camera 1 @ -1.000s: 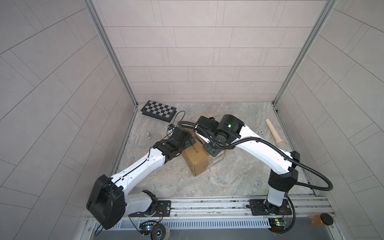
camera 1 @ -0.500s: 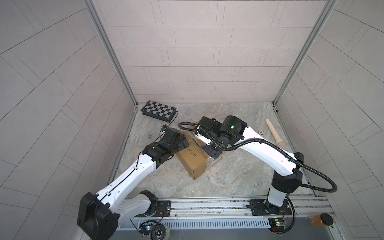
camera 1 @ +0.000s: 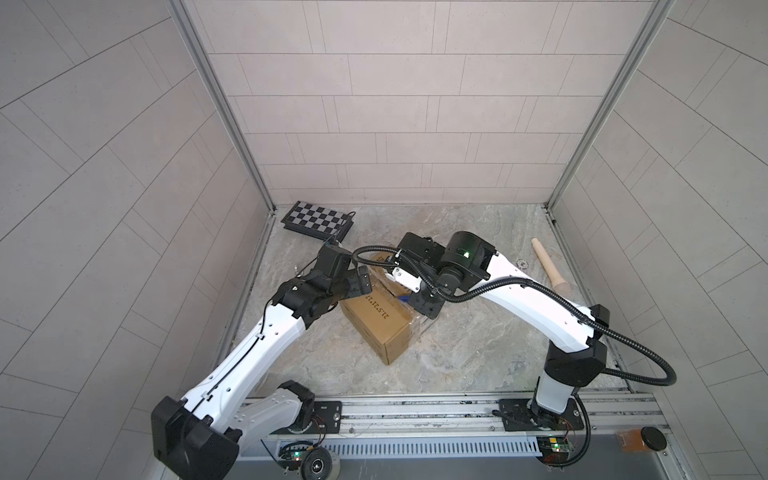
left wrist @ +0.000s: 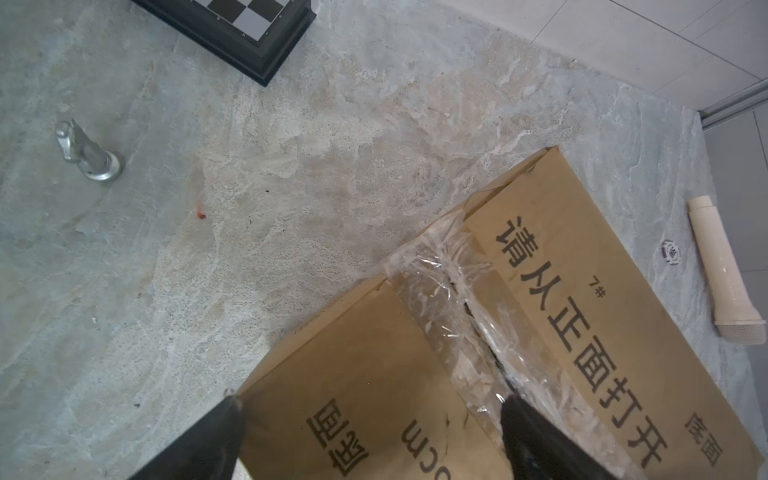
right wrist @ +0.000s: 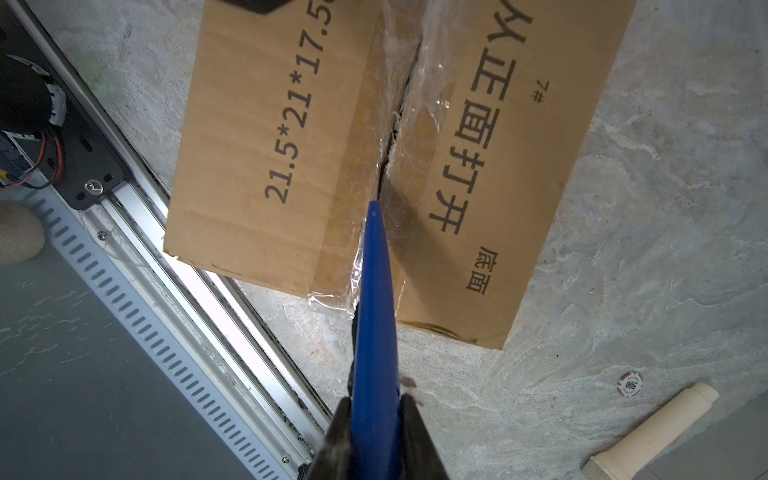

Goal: Unpack the express box

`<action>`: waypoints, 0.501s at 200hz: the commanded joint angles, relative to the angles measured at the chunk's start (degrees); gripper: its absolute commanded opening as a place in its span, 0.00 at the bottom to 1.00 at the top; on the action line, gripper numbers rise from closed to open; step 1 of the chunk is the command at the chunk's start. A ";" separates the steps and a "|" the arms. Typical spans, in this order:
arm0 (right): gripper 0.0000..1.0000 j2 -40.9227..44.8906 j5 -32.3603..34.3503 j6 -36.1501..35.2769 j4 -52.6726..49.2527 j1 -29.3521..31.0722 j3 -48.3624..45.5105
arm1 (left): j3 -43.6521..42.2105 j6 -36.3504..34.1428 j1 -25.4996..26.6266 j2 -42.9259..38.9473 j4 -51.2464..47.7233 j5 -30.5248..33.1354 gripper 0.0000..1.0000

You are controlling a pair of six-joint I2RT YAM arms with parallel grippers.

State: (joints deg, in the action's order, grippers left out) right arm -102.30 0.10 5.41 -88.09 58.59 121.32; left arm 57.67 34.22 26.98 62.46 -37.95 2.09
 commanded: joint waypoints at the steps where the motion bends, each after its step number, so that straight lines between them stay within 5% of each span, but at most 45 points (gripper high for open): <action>1: 0.00 -0.48 -0.58 -1.83 -5.99 1.33 -0.64 | -2.71 -2.20 0.15 2.92 -2.12 -1.52 0.99; 44: 0.00 -0.42 4.01 3.11 -11.21 2.54 0.67 | -4.20 0.45 0.03 7.72 -7.96 6.78 0.99; 100: 0.00 1.36 7.40 5.58 -13.64 3.29 -0.53 | -5.79 4.00 0.14 9.06 -8.90 7.70 0.98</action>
State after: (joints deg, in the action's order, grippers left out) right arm -102.45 4.97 10.09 -85.25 61.43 122.34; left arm 57.10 34.24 27.44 68.20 -35.44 12.32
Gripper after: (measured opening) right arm 0.185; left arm 0.977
